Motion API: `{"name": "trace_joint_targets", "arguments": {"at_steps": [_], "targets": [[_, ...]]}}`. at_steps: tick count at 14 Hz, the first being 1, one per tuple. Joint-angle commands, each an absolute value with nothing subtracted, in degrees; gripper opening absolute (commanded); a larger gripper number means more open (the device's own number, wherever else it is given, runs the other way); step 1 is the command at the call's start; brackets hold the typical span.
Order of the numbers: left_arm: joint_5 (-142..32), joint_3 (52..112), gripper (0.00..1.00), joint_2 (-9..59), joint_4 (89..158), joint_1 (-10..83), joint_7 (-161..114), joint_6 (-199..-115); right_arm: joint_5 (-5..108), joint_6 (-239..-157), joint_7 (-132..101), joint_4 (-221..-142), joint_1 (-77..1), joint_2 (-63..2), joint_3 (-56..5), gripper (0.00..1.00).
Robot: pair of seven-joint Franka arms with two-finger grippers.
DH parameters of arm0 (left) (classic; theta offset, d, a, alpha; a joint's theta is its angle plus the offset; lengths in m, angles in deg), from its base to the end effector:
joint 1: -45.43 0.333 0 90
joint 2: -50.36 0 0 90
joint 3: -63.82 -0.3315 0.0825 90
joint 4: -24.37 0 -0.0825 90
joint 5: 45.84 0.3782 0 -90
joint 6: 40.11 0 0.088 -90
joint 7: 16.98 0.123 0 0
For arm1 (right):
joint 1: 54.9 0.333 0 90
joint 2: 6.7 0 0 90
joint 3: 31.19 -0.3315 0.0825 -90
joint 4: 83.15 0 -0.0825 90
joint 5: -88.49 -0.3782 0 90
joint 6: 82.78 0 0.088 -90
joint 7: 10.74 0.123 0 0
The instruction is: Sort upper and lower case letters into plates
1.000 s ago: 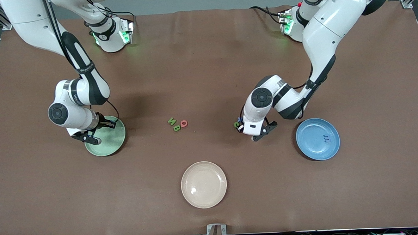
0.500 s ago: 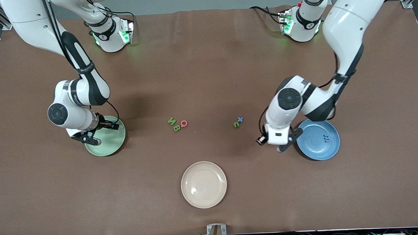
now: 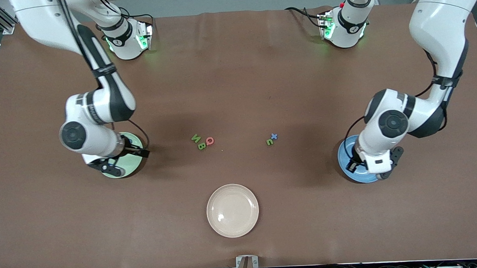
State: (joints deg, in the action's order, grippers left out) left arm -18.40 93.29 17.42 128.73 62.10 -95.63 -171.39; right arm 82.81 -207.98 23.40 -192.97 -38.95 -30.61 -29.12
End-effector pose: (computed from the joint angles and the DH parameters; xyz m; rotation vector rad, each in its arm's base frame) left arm 0.6417 -0.1039 0.2537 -2.7765 -1.3337 -0.0909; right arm 0.5899 0.1518 0.2664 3.0606 -0.6440 -0.2514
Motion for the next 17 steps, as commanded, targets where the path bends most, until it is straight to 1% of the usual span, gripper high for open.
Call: {"name": "trace_joint_targets", "arguments": {"at_steps": [1,2,3,4,5,7,12,13,14,17], "targets": [[-17.4,93.9,0.21,16.3,130.6,65.1,-96.2,-171.5,82.6,-213.4,33.6,-192.5,-33.7,-34.5,-28.7,1.00],[-17.4,93.9,0.48,15.2,130.4,65.3,-96.2,-171.7,82.7,-215.7,37.3,-192.9,-31.7,-35.8,-28.7,1.00],[-17.4,93.9,0.82,14.9,130.4,65.2,-96.7,-171.9,82.8,-217.8,40.6,-193.5,-30.2,-36.4,-28.7,1.00],[-17.4,93.9,0.96,14.9,130.3,65.2,-97.1,-171.9,83.0,-219.5,42.8,-194.2,-28.6,-36.9,-28.6,1.00],[-17.5,93.9,1.00,15.3,130.4,65.2,-97.1,-171.8,83.2,-220.5,44.2,-194.7,-27.8,-37.1,-28.6,1.00],[-17.9,95.2,1.00,16.3,130.5,64.6,-97.6,-171.3,83.3,-220.9,46.2,-194.9,-26.6,-37.7,-28.6,1.00],[-17.5,106.9,0.99,16.9,133.3,64.3,-101.0,-170.1,83.5,-223.1,49.7,-195.7,-23.8,-39.0,-28.6,1.00],[-17.4,108.5,0.99,16.4,133.6,63.2,-100.7,-170.1,83.5,-223.8,50.2,-196.3,-23.4,-39.0,-28.5,1.00],[-17.4,108.9,0.99,16.3,133.4,60.9,-101.0,-170.1,83.5,-223.8,51.1,-196.5,-22.8,-39.0,-28.5,1.00],[-16.1,108.6,0.95,13.7,132.3,52.0,-100.3,-171.8,83.5,-223.8,52.2,-196.5,-21.4,-39.0,-28.5,1.00]]}}
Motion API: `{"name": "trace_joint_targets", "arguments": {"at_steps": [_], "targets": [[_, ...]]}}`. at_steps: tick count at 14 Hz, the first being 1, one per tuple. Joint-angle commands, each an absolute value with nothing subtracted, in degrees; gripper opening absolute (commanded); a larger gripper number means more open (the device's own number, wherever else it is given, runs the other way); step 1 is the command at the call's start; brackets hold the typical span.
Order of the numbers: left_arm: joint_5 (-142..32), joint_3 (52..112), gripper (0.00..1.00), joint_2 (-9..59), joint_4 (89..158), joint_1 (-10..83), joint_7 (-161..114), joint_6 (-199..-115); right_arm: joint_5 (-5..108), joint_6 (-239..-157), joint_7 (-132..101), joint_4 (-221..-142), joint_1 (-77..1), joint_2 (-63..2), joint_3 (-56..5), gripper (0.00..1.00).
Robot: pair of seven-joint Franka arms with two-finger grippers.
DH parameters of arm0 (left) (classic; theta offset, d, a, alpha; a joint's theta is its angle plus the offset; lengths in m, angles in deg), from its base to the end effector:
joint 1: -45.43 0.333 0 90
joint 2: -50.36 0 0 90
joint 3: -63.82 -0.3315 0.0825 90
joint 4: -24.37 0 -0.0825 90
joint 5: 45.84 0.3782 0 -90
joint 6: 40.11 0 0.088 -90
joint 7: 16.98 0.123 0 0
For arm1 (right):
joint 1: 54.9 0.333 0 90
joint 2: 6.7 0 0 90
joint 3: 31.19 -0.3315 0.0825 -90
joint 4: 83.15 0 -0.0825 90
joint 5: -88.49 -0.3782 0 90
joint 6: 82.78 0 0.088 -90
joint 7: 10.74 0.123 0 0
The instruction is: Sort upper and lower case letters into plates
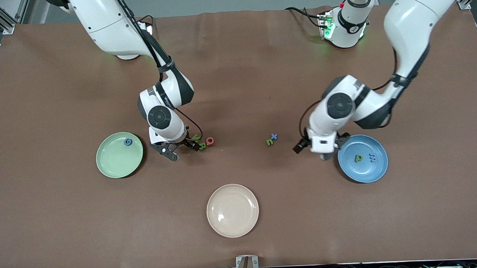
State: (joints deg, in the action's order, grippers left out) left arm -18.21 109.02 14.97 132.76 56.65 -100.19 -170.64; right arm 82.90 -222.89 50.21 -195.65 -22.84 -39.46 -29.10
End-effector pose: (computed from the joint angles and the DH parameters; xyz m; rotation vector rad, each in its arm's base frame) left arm 0.5471 -0.3109 0.2568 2.9572 0.9574 -0.0884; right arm 0.5266 0.3054 0.1732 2.9578 -0.9368 -0.1401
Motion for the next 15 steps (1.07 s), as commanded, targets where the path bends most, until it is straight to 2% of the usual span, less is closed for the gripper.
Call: {"name": "trace_joint_targets", "arguments": {"at_steps": [1,5,8,12,15], "targets": [[-14.0,108.6,0.95,12.7,132.1,49.9,-100.7,-172.5,83.5,-223.8,52.3,-196.5,-21.3,-39.0,-28.5,1.00],[-0.9,107.7,0.95,8.8,130.9,44.5,-100.1,-173.1,83.5,-223.8,53.9,-196.6,-19.9,-39.0,-28.5,0.99],[2.3,107.3,0.93,6.3,130.1,43.1,-93.3,-173.1,83.6,-223.8,53.9,-196.6,-19.9,-39.0,-28.5,0.90],[1.9,106.4,0.79,6.2,129.6,43.6,-81.8,-172.4,84.4,-223.5,53.8,-196.6,-20.1,-39.0,-28.5,0.61],[1.5,105.8,0.76,6.2,129.6,43.7,-77.3,-172.4,84.4,-223.2,53.8,-196.6,-20.2,-39.0,-28.5,0.29]]}}
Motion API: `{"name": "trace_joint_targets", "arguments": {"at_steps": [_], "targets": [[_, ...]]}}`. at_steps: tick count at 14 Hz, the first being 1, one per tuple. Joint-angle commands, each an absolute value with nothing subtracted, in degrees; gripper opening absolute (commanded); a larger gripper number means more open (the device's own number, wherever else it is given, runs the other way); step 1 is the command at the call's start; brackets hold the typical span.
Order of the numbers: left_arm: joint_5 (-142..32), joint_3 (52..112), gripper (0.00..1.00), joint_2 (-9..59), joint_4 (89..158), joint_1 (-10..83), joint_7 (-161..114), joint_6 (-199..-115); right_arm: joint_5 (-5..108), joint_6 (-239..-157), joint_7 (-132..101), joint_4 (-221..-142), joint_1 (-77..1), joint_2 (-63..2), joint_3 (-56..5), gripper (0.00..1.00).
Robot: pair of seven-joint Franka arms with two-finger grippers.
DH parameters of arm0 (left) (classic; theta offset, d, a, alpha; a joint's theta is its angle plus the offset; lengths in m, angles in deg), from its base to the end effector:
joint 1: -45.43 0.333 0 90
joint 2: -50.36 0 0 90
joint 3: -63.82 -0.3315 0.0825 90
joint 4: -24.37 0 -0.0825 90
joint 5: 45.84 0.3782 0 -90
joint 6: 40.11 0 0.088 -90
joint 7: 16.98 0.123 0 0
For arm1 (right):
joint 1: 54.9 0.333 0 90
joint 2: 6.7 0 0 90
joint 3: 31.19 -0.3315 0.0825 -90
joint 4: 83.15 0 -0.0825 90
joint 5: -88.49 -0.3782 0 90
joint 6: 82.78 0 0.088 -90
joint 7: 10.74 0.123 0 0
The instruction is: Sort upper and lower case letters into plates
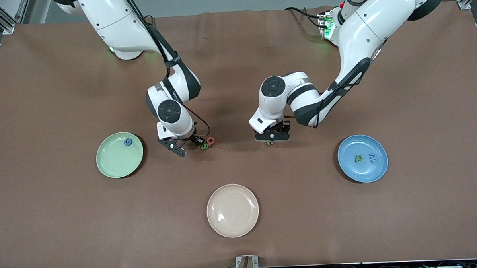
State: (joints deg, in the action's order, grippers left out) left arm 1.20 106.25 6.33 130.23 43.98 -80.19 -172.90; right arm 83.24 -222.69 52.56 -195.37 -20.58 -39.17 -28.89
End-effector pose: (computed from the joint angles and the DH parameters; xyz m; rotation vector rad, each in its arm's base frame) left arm 0.4938 -0.4048 0.1894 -3.0847 0.1757 -0.1081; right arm 0.5172 0.3253 0.1778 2.9567 -0.9359 -0.1253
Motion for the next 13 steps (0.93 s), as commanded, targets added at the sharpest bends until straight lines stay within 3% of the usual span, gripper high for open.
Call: {"name": "trace_joint_targets", "arguments": {"at_steps": [1,3,6,10,13], "targets": [[1.4,105.6,0.76,6.2,129.7,43.7,-75.6,-172.4,84.4,-223.2,53.8,-196.5,-20.2,-39.0,-28.5,0.17],[1.4,105.5,0.69,6.2,130.0,43.4,-74.3,-172.1,84.4,-223.1,53.5,-196.3,-20.7,-38.8,-28.5,0.03],[1.4,105.5,0.59,5.3,129.8,43.6,-73.8,-172.1,84.4,-220.3,49.3,-195.7,-23.0,-37.0,-28.4,0.01],[-0.1,105.4,0.46,4.6,129.7,43.8,-73.9,-172.1,84.4,-213.8,34.2,-195.6,-31.7,-32.3,-28.4,0.01],[-4.4,105.3,0.11,4.4,128.4,43.7,-74.5,-172.1,84.4,-211.2,20.9,-195.7,-39.3,-30.6,-28.5,0.01]]}}
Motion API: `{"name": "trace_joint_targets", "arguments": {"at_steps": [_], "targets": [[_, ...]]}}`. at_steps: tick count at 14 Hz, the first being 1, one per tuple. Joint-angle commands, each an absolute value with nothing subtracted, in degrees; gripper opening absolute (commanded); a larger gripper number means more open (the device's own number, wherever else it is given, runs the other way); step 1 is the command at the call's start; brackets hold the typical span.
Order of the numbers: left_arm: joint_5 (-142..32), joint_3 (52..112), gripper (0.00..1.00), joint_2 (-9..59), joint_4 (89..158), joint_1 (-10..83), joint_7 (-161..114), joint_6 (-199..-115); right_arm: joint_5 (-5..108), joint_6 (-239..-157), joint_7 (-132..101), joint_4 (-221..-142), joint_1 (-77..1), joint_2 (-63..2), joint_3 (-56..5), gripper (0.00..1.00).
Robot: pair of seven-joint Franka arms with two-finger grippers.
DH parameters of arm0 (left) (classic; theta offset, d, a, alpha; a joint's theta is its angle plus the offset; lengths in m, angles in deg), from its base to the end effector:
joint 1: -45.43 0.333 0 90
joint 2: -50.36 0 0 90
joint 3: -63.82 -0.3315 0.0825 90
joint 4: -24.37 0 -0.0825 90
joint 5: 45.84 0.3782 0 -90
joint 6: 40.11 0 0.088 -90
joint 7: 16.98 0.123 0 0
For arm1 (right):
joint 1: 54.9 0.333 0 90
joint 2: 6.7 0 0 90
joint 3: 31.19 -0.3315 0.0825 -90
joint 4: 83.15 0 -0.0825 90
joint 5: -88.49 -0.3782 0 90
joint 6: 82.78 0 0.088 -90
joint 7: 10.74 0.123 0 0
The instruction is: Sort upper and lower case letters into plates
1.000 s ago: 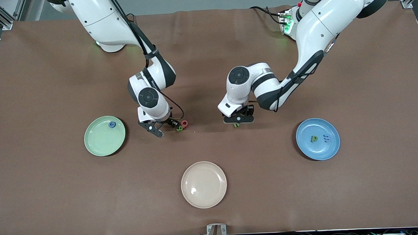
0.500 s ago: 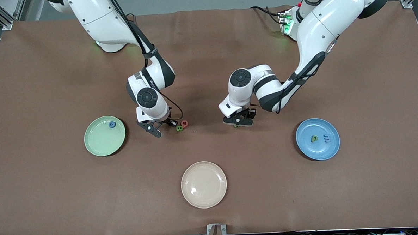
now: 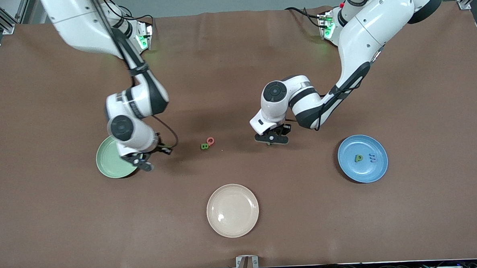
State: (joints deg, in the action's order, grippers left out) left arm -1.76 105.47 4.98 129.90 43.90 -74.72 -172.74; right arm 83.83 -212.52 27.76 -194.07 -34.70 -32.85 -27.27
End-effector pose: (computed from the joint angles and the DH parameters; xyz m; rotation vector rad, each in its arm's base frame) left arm 0.4944 -0.3998 0.1754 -3.0876 0.2526 -0.0205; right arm 0.5842 0.1754 0.2409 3.0286 -0.6752 -0.1945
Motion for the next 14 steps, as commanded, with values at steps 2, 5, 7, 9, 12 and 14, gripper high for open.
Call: {"name": "trace_joint_targets", "arguments": {"at_steps": [2,5,7,9,12,14], "targets": [[-5.7,105.3,0.00,4.9,128.3,43.8,-74.6,-171.4,84.4,-211.2,14.4,-196.1,-43.4,-30.3,-28.6,0.01],[-5.8,106.4,0.00,7.6,128.2,47.3,-74.5,-166.9,84.3,-212.2,9.7,-197.3,-47.0,-30.9,-28.6,0.02],[-6.9,110.5,0.00,9.5,128.3,53.5,-74.2,-164.7,84.3,-214.5,9.3,-199.2,-47.0,-31.0,-28.6,0.02],[-6.9,117.1,0.00,9.8,128.6,63.7,-73.4,-162.7,84.1,-216.5,9.3,-200.1,-46.9,-31.7,-28.6,0.02],[-6.9,123.0,0.00,9.8,128.9,76.7,-73.1,-162.5,83.8,-216.8,9.3,-200.3,-46.6,-32.8,-28.7,0.03],[-6.9,123.0,0.00,9.5,128.8,79.6,-73.1,-162.5,83.7,-216.9,9.3,-200.5,-46.5,-33.2,-28.7,0.03]]}}
